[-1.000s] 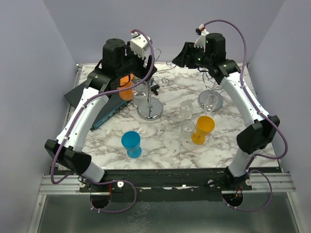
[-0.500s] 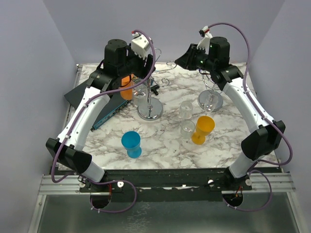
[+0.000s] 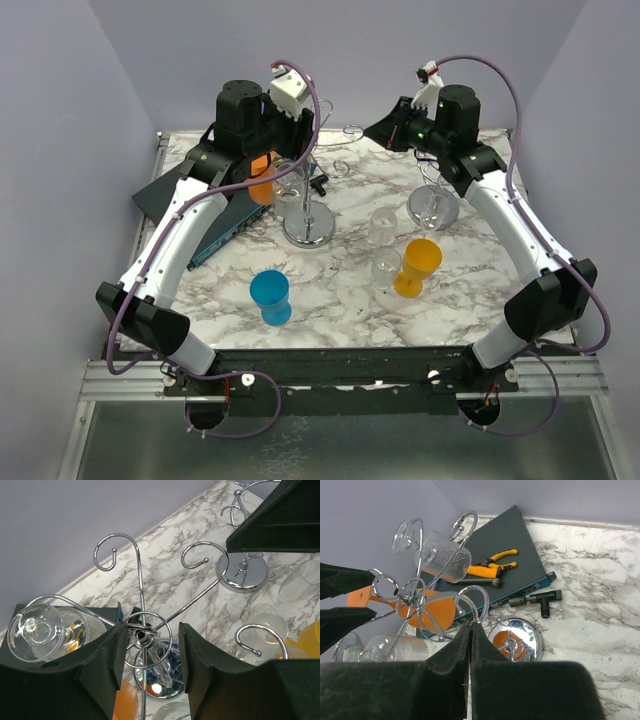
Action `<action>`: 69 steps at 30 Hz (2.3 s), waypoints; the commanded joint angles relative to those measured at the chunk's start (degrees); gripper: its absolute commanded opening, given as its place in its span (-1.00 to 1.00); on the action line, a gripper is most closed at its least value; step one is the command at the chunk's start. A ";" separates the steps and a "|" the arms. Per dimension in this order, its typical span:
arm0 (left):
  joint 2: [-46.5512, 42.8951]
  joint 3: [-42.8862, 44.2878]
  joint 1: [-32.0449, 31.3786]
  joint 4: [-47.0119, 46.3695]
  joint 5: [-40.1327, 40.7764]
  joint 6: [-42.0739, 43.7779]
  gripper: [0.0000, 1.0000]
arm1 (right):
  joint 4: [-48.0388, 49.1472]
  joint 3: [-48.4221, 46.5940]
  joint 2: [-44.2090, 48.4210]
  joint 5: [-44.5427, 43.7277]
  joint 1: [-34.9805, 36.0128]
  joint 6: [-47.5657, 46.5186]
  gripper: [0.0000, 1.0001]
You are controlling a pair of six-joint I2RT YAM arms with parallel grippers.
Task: Place the wine glass upside down on the wine glass rack
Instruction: Adjust the wine rack at the center of the board.
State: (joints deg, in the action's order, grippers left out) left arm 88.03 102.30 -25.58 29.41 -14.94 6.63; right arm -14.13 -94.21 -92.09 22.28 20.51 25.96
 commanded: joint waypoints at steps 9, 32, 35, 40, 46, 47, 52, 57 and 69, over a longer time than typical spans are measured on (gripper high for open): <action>-0.86 -2.62 -0.34 -0.06 0.63 -0.31 -0.06 | -0.51 -2.85 1.01 -2.98 -0.36 -0.55 0.00; -1.73 -3.77 -0.34 -0.09 2.10 1.97 -0.06 | 0.44 -3.15 -2.81 4.89 -0.31 4.14 -0.64; -1.69 -3.67 -0.34 -0.06 2.11 1.67 -0.06 | 1.23 -2.24 -1.71 4.73 -0.30 4.54 -0.80; -1.39 -3.49 -0.34 -0.07 2.37 1.63 -0.06 | 2.96 -0.01 0.59 4.79 -0.30 5.34 -0.99; -1.05 -2.99 -0.34 -0.05 2.37 1.63 -0.07 | 4.67 3.88 3.01 4.56 -0.21 6.25 -0.99; -1.08 -2.86 -0.34 -0.12 2.37 1.63 -0.07 | 5.02 4.74 3.45 4.49 -0.28 6.49 -0.99; -0.45 -2.47 -0.34 -0.06 2.38 1.72 -0.08 | 6.28 8.21 5.70 3.32 0.37 7.66 -1.00; 0.51 -1.69 -0.37 -0.06 2.46 1.72 -0.08 | 7.36 11.35 8.53 1.22 1.97 8.37 -0.99; 2.56 0.54 -0.34 -0.06 2.18 2.18 -0.09 | 7.54 16.84 13.85 -2.47 5.55 9.92 -0.99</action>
State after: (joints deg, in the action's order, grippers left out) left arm 89.38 100.29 -26.02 29.74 -13.65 8.08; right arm -6.50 -78.94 -80.82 18.48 23.68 36.64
